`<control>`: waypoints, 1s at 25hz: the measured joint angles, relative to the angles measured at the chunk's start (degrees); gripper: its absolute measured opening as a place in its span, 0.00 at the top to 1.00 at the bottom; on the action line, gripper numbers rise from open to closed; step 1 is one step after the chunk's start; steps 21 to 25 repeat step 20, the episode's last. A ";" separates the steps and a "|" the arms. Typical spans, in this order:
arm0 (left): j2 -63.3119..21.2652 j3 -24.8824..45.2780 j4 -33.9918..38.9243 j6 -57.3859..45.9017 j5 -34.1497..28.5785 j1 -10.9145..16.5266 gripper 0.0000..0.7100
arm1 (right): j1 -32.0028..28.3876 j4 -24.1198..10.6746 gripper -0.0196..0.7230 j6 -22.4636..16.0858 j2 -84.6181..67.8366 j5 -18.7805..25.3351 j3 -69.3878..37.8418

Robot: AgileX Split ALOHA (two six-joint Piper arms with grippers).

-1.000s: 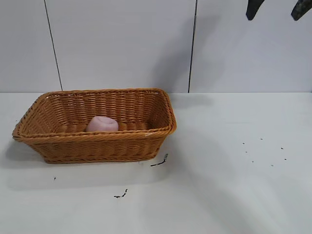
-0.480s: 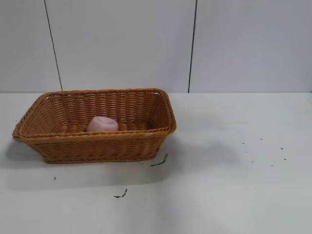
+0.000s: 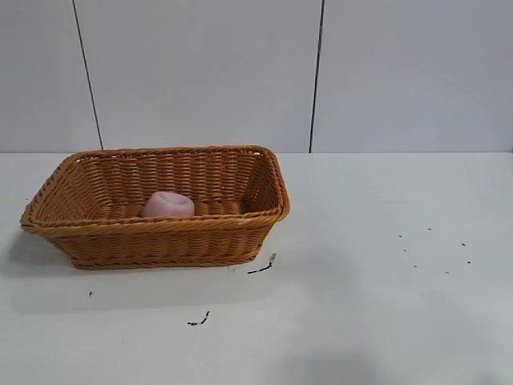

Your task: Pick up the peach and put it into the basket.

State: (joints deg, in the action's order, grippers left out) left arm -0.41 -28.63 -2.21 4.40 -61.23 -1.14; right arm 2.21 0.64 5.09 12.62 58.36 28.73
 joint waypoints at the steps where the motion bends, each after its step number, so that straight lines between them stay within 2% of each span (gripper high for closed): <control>1: 0.00 0.00 0.00 0.00 0.00 0.00 0.03 | 0.00 0.00 0.05 0.00 -1.33 0.00 -0.05; 9: 0.00 0.00 0.00 0.00 0.00 0.00 0.03 | 0.00 0.00 0.05 -0.05 -12.64 -0.06 -0.10; 25: 0.00 0.00 0.00 0.00 0.00 0.00 0.03 | 0.00 0.06 0.05 -0.05 -12.90 -0.01 -0.10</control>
